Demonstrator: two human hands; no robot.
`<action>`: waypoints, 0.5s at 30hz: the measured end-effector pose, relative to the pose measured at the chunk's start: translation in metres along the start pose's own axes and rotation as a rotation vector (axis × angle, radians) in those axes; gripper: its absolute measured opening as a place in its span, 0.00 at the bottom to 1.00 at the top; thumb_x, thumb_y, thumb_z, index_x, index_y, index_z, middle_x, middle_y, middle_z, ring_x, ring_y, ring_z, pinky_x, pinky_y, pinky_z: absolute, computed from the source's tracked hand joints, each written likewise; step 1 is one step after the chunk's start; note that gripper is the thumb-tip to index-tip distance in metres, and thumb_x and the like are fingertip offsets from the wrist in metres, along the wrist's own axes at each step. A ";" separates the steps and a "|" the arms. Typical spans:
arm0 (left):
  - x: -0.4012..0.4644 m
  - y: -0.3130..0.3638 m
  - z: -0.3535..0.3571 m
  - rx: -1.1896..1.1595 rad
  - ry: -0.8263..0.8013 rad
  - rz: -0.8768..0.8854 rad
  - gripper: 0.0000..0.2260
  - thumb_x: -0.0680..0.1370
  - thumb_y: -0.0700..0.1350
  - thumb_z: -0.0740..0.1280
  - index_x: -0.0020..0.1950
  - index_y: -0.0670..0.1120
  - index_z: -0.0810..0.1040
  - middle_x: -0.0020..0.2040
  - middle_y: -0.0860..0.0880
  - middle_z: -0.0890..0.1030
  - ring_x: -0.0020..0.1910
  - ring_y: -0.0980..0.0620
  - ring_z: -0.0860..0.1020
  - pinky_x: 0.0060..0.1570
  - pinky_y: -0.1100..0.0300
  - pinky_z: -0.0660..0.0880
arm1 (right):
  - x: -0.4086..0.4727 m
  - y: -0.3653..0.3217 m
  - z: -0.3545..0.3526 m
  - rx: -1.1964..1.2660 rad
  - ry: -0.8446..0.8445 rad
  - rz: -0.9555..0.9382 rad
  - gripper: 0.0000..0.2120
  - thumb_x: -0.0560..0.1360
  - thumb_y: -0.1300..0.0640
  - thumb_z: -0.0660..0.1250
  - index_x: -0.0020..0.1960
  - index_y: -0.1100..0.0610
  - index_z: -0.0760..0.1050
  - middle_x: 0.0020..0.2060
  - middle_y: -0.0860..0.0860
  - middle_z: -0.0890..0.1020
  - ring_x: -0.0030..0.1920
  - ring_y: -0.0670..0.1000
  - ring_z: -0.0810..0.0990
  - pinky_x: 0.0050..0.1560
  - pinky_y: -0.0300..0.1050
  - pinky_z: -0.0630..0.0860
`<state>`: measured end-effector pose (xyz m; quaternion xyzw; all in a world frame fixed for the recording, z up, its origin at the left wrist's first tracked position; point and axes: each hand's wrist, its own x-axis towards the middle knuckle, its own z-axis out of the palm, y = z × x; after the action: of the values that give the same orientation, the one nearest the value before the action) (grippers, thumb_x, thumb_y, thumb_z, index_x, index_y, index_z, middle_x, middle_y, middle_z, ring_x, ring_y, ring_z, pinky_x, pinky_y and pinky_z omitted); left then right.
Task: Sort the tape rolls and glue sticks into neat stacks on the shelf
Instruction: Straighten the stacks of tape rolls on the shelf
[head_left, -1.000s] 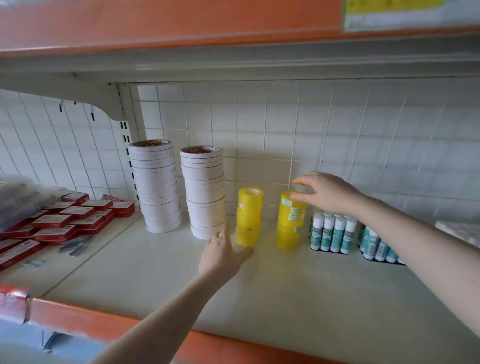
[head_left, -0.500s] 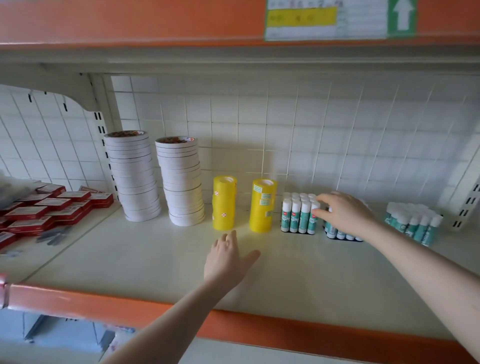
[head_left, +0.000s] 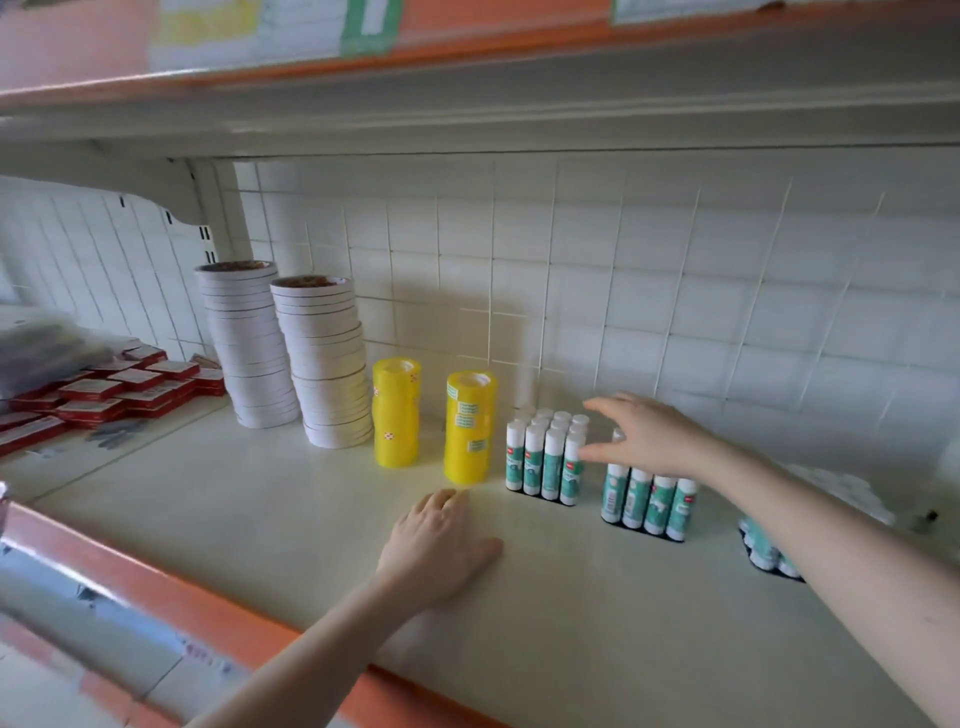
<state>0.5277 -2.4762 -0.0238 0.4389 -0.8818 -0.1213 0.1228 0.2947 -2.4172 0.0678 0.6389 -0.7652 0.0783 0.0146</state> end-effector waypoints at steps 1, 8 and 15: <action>0.000 0.002 0.001 0.006 0.003 -0.010 0.32 0.76 0.63 0.58 0.74 0.47 0.57 0.75 0.50 0.59 0.73 0.52 0.56 0.69 0.60 0.54 | 0.005 -0.001 0.001 0.001 -0.018 -0.022 0.35 0.73 0.38 0.65 0.74 0.52 0.60 0.71 0.50 0.67 0.69 0.52 0.66 0.65 0.44 0.65; 0.002 0.004 0.008 0.052 0.067 -0.035 0.31 0.76 0.64 0.56 0.74 0.48 0.59 0.74 0.52 0.60 0.73 0.52 0.57 0.69 0.60 0.53 | 0.028 -0.008 0.017 0.143 -0.124 -0.063 0.31 0.71 0.44 0.69 0.69 0.53 0.64 0.65 0.51 0.69 0.64 0.52 0.68 0.62 0.47 0.67; 0.002 0.002 0.014 0.067 0.117 -0.016 0.31 0.77 0.64 0.55 0.74 0.48 0.59 0.73 0.52 0.61 0.73 0.53 0.57 0.69 0.61 0.53 | 0.029 -0.005 0.022 0.202 -0.086 -0.069 0.28 0.69 0.50 0.70 0.65 0.54 0.67 0.59 0.50 0.72 0.57 0.52 0.72 0.58 0.49 0.71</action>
<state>0.5203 -2.4752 -0.0363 0.4560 -0.8732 -0.0669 0.1587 0.2958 -2.4497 0.0501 0.6658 -0.7309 0.1272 -0.0800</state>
